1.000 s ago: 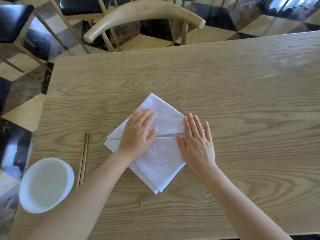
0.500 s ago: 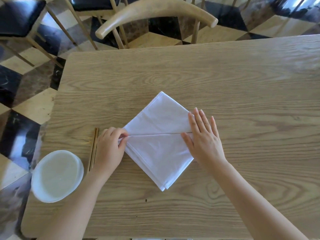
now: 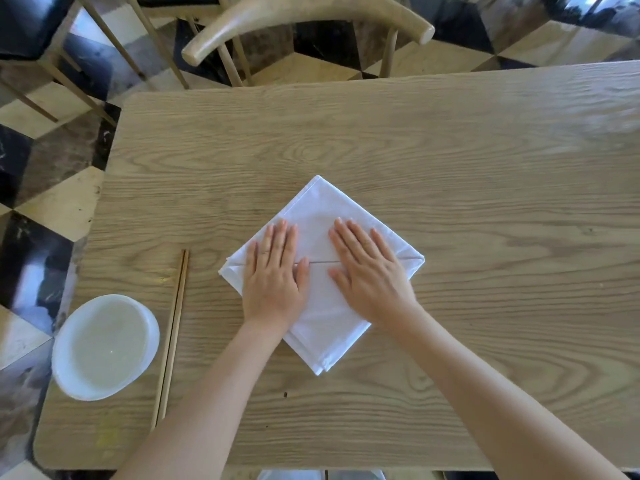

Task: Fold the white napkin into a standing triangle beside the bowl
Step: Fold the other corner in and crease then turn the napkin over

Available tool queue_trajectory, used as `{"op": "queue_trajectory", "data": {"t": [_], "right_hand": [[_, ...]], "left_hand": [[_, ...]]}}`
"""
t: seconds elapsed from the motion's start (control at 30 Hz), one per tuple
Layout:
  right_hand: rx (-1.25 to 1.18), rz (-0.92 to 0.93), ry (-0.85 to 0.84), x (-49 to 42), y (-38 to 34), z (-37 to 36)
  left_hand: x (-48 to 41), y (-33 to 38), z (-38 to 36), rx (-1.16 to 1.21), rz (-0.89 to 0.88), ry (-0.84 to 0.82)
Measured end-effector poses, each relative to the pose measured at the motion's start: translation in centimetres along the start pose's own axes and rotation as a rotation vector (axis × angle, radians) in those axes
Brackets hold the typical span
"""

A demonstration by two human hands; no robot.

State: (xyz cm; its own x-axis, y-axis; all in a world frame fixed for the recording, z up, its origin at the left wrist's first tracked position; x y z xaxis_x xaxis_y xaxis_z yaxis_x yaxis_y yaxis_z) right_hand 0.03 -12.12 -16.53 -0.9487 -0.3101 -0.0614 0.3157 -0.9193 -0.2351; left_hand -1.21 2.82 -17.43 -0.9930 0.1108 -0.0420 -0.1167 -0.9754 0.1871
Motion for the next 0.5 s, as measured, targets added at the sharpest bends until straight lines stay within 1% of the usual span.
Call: {"op": "queue_trajectory", "data": {"t": [0.17,0.23,0.33,0.37,0.47,0.5], "right_hand": [[0.064,-0.074,-0.076,1.0,5.9,1.2],[0.067,-0.065,-0.115,1.2,7.1,1.5],[-0.062,-0.044,-0.131,1.4,8.9,2.6],[-0.126,-0.070,-0.102,1.6,9.8,3.2],[-0.309,-0.217,0.070,2.9,12.1,5.3],[-0.355,-0.249,0.104,3.3,12.4,5.7]], "left_hand": [[0.3,-1.5,0.2,-0.060,0.073,-0.017],[0.4,-1.7,0.4,-0.071,0.082,-0.011],[0.5,-1.8,0.8,-0.080,0.086,0.002],[0.6,-1.8,0.9,-0.077,0.087,0.005],[1.0,-1.6,1.3,-0.061,0.079,0.030],[1.2,-1.4,1.5,-0.060,0.073,0.038]]}}
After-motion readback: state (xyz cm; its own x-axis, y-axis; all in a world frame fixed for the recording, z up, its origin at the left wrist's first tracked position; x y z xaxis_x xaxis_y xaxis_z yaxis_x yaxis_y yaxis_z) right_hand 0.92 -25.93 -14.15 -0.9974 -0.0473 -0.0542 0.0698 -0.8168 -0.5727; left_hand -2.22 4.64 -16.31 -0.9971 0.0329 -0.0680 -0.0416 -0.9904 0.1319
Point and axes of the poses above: each hand's wrist, its own x-axis away from the middle knuckle, its own z-axis out of the back of the hand, y = z × x, the point moved 6 cm from there along -x, towards the middle knuckle, and after that the axes turned 6 degrees about -z, right-handed, at the moved point
